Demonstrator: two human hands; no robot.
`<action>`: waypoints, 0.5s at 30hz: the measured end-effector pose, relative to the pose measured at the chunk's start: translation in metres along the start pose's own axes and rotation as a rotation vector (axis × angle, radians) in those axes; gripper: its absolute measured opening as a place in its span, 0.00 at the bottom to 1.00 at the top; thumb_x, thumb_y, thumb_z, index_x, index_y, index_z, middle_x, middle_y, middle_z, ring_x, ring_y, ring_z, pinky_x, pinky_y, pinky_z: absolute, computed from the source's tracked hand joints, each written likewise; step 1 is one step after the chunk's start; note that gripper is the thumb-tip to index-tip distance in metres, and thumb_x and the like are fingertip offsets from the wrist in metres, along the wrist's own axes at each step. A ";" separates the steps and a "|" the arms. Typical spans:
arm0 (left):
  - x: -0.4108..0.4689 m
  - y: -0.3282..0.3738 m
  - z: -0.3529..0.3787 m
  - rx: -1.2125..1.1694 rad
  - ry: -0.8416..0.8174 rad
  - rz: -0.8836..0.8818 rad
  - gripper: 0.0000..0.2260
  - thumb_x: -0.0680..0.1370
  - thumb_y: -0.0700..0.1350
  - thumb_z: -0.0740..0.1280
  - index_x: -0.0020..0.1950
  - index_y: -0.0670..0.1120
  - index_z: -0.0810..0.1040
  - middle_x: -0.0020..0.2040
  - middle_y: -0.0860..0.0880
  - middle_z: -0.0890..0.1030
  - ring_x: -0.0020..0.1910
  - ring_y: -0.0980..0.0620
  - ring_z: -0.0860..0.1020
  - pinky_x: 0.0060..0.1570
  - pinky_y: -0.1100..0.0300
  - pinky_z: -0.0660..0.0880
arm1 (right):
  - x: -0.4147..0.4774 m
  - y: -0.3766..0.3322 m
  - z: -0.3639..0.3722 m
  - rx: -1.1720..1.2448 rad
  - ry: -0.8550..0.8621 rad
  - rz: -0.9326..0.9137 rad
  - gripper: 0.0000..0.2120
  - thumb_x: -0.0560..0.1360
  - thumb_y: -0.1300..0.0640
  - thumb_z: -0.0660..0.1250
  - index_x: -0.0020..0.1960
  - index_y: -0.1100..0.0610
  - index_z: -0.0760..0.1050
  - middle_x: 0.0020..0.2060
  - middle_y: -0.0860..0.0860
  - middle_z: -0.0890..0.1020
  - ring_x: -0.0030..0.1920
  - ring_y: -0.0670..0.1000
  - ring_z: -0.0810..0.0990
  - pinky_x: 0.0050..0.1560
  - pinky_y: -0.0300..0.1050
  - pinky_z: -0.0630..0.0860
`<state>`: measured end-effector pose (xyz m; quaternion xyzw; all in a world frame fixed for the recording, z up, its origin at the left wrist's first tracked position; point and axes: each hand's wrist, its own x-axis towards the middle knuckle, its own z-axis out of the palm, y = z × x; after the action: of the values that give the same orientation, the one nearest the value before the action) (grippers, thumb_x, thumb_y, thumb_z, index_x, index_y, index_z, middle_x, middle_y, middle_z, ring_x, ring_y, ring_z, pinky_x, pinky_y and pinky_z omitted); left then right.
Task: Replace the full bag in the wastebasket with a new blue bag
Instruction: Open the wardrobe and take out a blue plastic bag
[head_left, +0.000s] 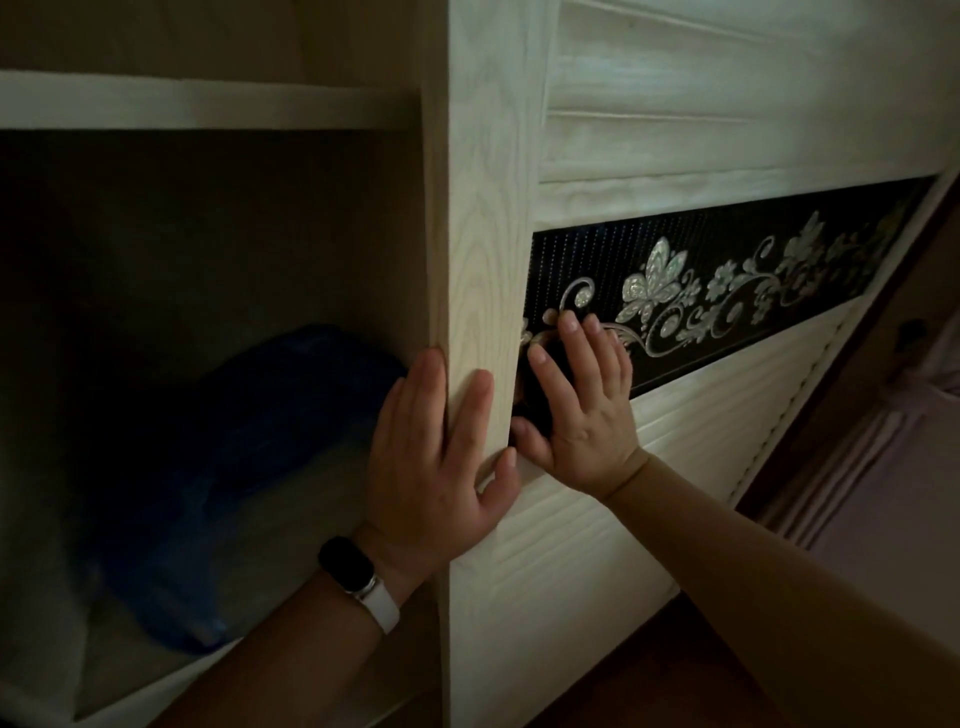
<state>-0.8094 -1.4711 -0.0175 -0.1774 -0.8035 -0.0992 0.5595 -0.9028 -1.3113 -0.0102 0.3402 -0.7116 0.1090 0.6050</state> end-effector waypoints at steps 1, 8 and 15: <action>0.004 0.005 0.009 0.000 0.000 0.002 0.34 0.75 0.54 0.66 0.75 0.46 0.55 0.75 0.39 0.50 0.73 0.39 0.58 0.68 0.43 0.66 | -0.002 0.010 0.000 -0.001 0.001 0.002 0.30 0.77 0.38 0.52 0.73 0.53 0.59 0.77 0.56 0.54 0.76 0.57 0.54 0.71 0.59 0.57; 0.006 0.015 0.025 0.035 -0.003 -0.021 0.35 0.72 0.53 0.68 0.74 0.46 0.56 0.73 0.35 0.54 0.68 0.33 0.63 0.60 0.40 0.72 | -0.007 0.043 -0.001 0.062 0.028 -0.095 0.29 0.76 0.41 0.56 0.73 0.53 0.61 0.72 0.57 0.63 0.76 0.55 0.56 0.71 0.55 0.60; 0.008 0.021 0.026 0.087 -0.023 -0.041 0.36 0.72 0.53 0.68 0.74 0.45 0.56 0.72 0.33 0.54 0.70 0.33 0.62 0.63 0.39 0.70 | -0.009 0.047 0.002 0.098 0.046 -0.084 0.28 0.76 0.41 0.56 0.72 0.53 0.63 0.70 0.57 0.66 0.76 0.54 0.56 0.71 0.54 0.59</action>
<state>-0.8261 -1.4415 -0.0200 -0.1375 -0.8169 -0.0735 0.5553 -0.9331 -1.2749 -0.0069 0.3963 -0.6764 0.1261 0.6079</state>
